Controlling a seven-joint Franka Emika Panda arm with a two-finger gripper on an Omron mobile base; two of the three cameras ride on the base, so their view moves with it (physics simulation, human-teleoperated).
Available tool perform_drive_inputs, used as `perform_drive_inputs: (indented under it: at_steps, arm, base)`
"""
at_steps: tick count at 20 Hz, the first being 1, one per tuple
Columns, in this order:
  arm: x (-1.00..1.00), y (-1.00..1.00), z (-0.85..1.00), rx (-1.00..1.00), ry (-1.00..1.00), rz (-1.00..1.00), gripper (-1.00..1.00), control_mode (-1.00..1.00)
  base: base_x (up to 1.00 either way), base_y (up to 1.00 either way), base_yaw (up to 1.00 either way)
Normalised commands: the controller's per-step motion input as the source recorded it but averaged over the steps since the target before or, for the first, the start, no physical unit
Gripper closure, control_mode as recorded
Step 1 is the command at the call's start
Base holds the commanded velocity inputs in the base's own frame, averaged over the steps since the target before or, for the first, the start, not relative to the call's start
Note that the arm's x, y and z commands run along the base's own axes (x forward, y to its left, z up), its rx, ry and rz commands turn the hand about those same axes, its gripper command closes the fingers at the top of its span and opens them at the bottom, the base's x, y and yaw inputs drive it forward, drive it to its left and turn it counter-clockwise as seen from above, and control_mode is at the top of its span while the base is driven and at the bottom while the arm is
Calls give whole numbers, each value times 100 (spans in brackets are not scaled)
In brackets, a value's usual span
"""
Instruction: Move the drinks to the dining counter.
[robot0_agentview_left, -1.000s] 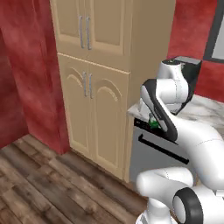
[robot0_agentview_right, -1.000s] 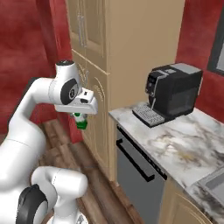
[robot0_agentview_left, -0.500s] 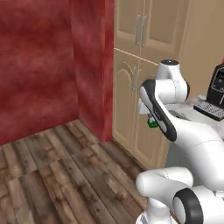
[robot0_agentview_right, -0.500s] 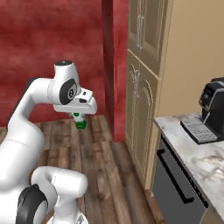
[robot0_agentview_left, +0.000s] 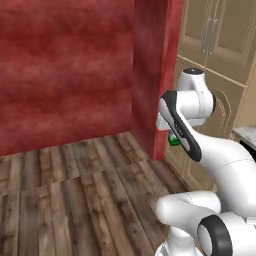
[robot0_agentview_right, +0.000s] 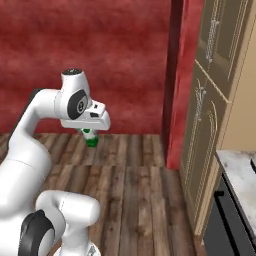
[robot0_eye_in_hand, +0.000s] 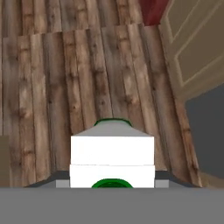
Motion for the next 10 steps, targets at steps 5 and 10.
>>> perform_drive_inputs:
  at_steps: [5, 10]
  arm:
    - [0, 0, 0, 0, 0, 0, 100, 100]
    - [0, 0, 0, 0, 0, 0, 100, 100]
  base:
    - [0, 21, 37]
    - [0, 17, 35]
